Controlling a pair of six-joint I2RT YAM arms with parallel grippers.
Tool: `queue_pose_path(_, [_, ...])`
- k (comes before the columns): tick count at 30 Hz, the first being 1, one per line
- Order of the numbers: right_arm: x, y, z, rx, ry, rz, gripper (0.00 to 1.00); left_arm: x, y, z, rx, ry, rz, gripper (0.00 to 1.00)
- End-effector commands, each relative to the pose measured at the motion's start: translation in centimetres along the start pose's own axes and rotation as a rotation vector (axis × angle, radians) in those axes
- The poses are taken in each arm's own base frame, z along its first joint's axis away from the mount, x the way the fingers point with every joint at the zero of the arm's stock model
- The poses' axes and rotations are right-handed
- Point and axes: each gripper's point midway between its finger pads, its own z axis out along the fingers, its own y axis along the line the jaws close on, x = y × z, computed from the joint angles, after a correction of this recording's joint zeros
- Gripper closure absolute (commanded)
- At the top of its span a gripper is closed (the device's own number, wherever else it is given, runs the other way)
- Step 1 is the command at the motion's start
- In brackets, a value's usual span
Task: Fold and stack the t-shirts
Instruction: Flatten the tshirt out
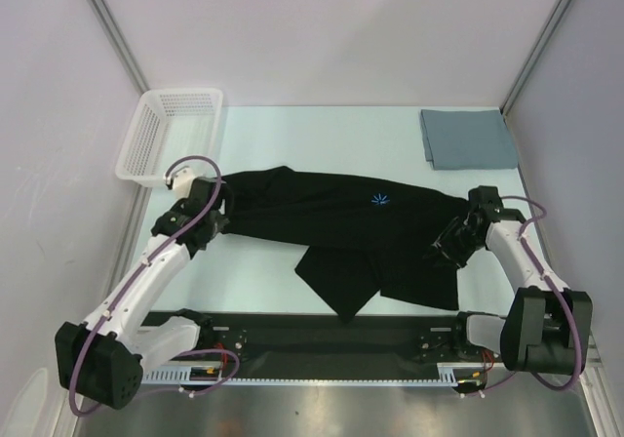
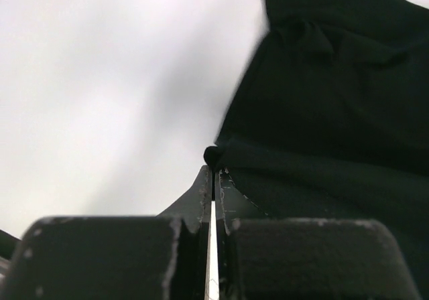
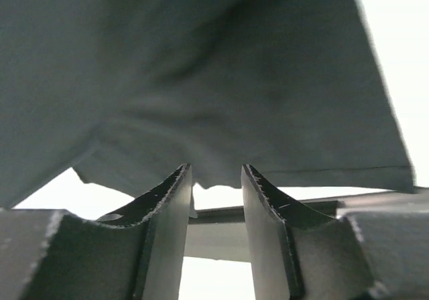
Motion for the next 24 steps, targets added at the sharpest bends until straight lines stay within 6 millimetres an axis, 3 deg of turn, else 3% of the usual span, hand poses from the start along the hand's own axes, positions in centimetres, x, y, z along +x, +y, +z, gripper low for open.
queue_pose_path(1, [0.6,-1.3,0.6,0.037,0.029,0.071,0.59,-1.9,2.5,2.1,-0.072,-0.079,0.091,1.0])
queue_pose_path(6, [-0.7,-2.2,1.6,0.098,-0.003,0.031,0.61,-3.1,5.5,4.7,-0.181,-0.053,0.057,1.0])
queue_pose_path(8, [-0.5,-2.4,2.4,0.115,0.028,0.014,0.61,-2.9,4.8,5.3,-0.133,-0.022,0.071,1.0])
queue_pose_path(13, [-2.0,1.4,4.4,0.034,-0.023,-0.096,0.62,-2.1,2.2,5.3,0.029,0.032,0.114,1.0])
queue_pose_path(17, [-2.7,3.0,7.2,0.08,0.024,-0.129,0.63,-0.9,0.1,4.5,0.186,0.06,0.115,1.0])
queue_pose_path(24, [-6.1,9.6,10.1,0.025,0.017,-0.219,0.63,-0.5,1.2,4.1,0.167,0.096,0.095,1.0])
